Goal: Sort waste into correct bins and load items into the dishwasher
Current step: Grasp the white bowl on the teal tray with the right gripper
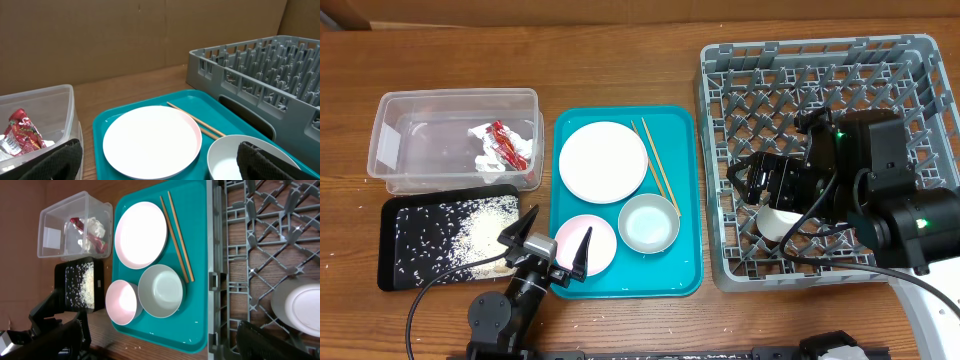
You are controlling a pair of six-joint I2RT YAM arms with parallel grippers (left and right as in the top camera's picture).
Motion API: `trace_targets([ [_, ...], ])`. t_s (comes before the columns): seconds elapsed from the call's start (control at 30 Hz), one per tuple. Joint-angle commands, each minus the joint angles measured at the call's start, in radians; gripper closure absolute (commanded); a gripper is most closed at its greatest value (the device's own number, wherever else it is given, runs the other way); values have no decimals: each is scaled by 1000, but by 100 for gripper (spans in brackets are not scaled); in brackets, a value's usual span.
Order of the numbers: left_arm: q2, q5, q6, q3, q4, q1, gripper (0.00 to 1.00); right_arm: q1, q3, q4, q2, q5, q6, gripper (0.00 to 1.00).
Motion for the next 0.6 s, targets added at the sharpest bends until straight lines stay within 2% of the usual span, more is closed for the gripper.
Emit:
trace_targets([
  [0.0, -10, 15, 16, -6, 5, 6, 0, 5, 9, 4, -5, -2, -3, 0],
  [0.2, -10, 15, 16, -6, 5, 6, 0, 6, 8, 79, 0, -63, 53, 1],
  [0.23, -10, 15, 16, -6, 5, 6, 0, 27, 4, 68, 8, -65, 53, 9],
  [0.3, -10, 15, 16, -6, 5, 6, 0, 101, -26, 66, 24, -55, 50, 12],
  [0.33, -11, 15, 16, -6, 5, 6, 0, 208, -68, 78, 47, 6, 51, 12],
  [0.37, -11, 15, 16, -6, 5, 6, 0, 251, -83, 83, 60, 39, 53, 12],
  [0.4, -11, 15, 16, -6, 5, 6, 0, 372, -118, 100, 107, 147, 56, 14],
  [0.5, -11, 15, 16, -6, 5, 6, 0, 506, -132, 133, 230, 384, 92, 23],
  [0.57, -11, 15, 16, -6, 5, 6, 0, 521, -132, 217, 335, 436, 48, 35],
])
